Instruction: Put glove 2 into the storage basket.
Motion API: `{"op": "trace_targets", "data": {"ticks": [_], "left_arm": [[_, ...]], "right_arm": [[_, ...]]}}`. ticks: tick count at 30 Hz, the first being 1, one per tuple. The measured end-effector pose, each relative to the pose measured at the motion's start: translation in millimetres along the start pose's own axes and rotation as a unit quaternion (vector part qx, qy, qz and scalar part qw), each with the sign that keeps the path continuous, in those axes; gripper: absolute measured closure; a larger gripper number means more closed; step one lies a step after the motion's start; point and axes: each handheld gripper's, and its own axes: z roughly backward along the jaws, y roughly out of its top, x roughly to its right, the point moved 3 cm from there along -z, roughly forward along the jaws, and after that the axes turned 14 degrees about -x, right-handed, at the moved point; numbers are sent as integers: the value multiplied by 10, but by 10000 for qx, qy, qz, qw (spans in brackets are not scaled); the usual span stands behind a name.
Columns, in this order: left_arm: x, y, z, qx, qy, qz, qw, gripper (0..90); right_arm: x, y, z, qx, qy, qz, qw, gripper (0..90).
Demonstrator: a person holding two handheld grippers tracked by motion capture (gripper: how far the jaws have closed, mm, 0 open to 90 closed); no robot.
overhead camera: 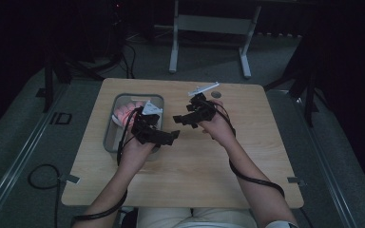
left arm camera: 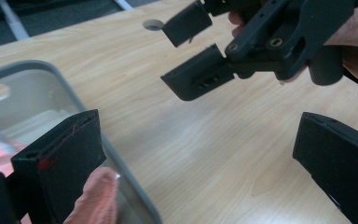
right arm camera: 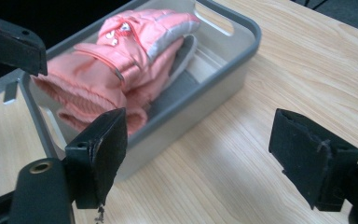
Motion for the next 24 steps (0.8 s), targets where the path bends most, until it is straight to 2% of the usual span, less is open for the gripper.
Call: {"op": "trace_targets", "data": {"ticks": [5, 9, 16, 19, 24], "left_arm": [[115, -6, -86, 4, -100, -98, 9999, 12], [233, -41, -217, -95, -188, -251, 9995, 12], [417, -73, -355, -168, -272, -520, 9981, 12], [489, -84, -388, -199, -452, -557, 9972, 12], [615, -112, -437, -202, -624, -674, 9956, 12]], "right_arm": [[33, -132, 19, 22, 5, 27, 10000, 192], [90, -271, 0, 2, -33, -72, 10000, 192], [120, -449, 11, 41, -65, 1, 10000, 188], [150, -546, 8, 44, -80, 12, 10000, 186], [196, -680, -14, -32, -149, -65, 9999, 186]]}}
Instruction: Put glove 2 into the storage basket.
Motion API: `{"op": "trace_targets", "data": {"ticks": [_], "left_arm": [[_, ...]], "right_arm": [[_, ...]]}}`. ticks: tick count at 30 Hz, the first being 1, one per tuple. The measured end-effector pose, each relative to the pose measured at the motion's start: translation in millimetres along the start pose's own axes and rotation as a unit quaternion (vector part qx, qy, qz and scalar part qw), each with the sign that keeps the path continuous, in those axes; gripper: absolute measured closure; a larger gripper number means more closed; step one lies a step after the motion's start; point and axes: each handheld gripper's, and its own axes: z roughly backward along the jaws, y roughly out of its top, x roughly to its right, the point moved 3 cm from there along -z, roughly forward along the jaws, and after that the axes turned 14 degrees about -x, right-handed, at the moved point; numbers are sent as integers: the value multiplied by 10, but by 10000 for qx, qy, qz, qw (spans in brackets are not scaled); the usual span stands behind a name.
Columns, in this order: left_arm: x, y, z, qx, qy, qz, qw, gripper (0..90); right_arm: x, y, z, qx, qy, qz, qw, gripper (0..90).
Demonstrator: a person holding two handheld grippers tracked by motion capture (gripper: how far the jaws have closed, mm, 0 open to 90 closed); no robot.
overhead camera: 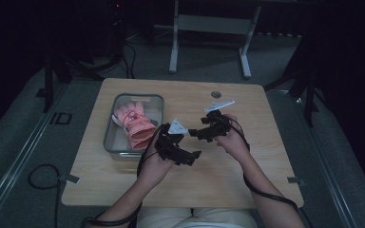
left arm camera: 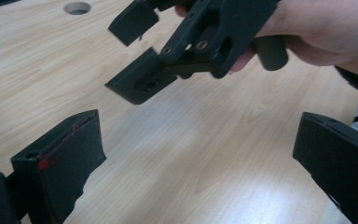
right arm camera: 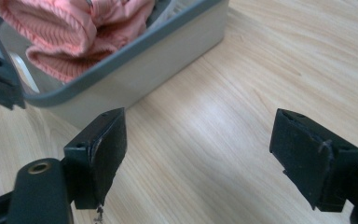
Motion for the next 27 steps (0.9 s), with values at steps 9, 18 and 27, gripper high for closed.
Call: {"op": "trace_targets", "data": {"ticks": [9, 18, 27], "left_arm": [[131, -85, -169, -17, -96, -172, 9998, 13], [212, -205, -359, 0, -253, -453, 9987, 12], [252, -357, -541, 37, -224, -695, 9973, 12]], "right_arm": [[60, -275, -38, -20, -64, 27, 10000, 186], [89, -522, -95, 92, -114, 94, 9998, 184], [146, -753, -129, 136, -258, 122, 9995, 175]]}}
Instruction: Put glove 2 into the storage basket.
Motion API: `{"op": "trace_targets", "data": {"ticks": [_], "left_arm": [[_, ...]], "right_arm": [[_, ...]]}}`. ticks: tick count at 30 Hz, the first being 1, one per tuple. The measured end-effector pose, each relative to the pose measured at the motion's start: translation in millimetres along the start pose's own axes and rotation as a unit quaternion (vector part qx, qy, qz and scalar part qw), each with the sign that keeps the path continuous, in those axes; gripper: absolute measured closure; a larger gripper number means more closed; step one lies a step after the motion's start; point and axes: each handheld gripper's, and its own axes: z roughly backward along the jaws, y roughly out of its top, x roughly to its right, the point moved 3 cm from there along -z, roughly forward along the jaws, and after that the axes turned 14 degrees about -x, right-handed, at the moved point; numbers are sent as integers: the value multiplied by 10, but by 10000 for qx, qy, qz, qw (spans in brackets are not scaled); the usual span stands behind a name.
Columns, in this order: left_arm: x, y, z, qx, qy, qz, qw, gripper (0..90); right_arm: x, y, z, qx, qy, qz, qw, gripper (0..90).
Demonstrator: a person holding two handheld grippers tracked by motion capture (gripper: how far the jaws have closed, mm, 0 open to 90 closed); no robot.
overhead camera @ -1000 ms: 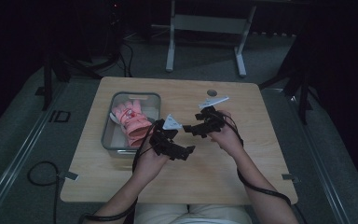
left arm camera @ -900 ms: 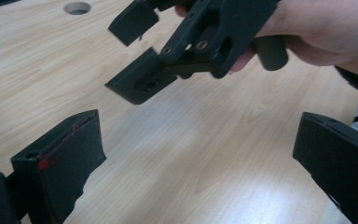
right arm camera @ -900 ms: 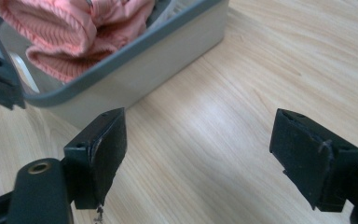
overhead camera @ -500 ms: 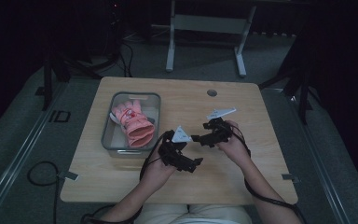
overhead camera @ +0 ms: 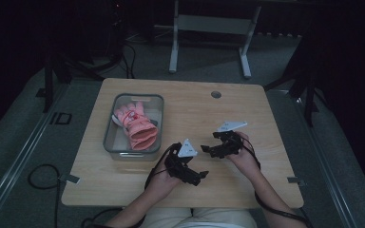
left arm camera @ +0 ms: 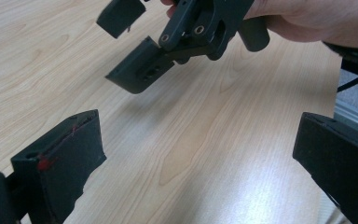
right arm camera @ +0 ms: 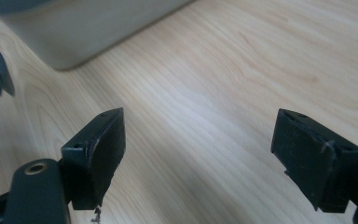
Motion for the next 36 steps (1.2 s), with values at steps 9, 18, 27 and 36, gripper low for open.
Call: {"op": "trace_targets", "data": {"ticks": [9, 18, 27, 36], "left_arm": [[29, -175, -226, -329, 67, -184, 9993, 12], [70, -294, -348, -452, 256, -261, 9983, 12], [33, -398, -387, -490, 435, -204, 9976, 12], [28, -426, -358, -386, 518, -188, 9977, 12]], "right_arm": [[84, -309, -53, -30, -54, -87, 9999, 169], [28, -510, -78, 146, -170, 151, 9996, 146], [117, -682, -24, 257, -376, -54, 9989, 145], [235, -796, 30, 399, -397, -343, 9978, 149]]}}
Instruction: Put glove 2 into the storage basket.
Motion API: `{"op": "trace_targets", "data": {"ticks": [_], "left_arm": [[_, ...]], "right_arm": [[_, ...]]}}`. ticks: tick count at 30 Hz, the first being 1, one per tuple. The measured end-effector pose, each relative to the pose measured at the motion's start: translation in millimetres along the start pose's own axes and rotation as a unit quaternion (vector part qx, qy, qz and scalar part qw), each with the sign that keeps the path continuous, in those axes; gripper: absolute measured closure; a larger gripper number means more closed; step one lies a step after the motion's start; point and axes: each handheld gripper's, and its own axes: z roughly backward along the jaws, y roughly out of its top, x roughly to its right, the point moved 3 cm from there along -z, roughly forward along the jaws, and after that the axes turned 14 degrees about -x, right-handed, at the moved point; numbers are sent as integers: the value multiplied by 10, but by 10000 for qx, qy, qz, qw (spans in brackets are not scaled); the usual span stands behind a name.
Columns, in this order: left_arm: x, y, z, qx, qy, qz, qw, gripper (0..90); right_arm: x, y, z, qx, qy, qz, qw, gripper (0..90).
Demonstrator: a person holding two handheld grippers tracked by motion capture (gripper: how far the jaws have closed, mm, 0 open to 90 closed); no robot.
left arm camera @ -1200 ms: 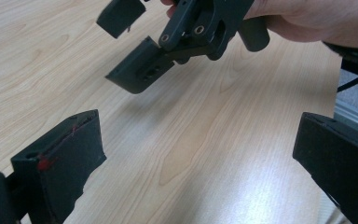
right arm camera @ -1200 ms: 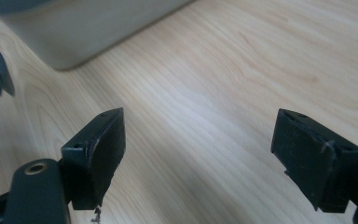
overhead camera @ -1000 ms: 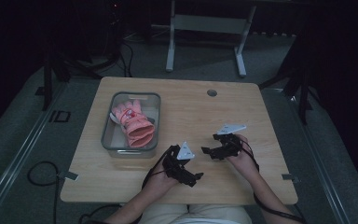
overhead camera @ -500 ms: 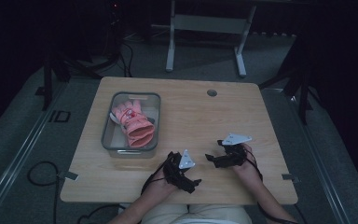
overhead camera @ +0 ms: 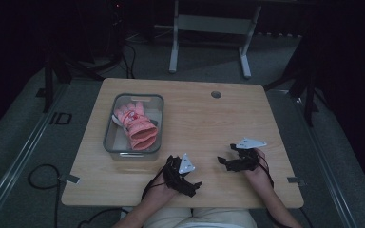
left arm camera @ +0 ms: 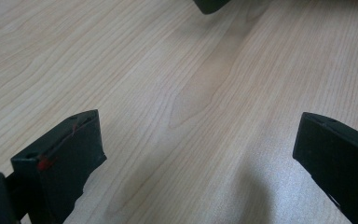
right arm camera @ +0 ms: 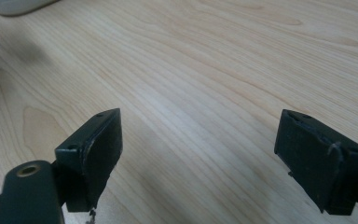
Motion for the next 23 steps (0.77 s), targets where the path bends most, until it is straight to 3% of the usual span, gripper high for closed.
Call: {"op": "trace_targets", "data": {"ticks": [8, 13, 23], "left_arm": [[-27, 7, 20, 152, -52, 76, 9998, 12], [-49, -8, 25, 150, -77, 91, 9998, 12], [-60, -21, 19, 127, -132, 118, 9998, 12]], "right_arm": [[82, -25, 35, 130, -59, -179, 9997, 151], [60, -33, 6, 54, -170, -38, 9998, 156], [59, -26, -8, -1, -90, 30, 10000, 156]]}}
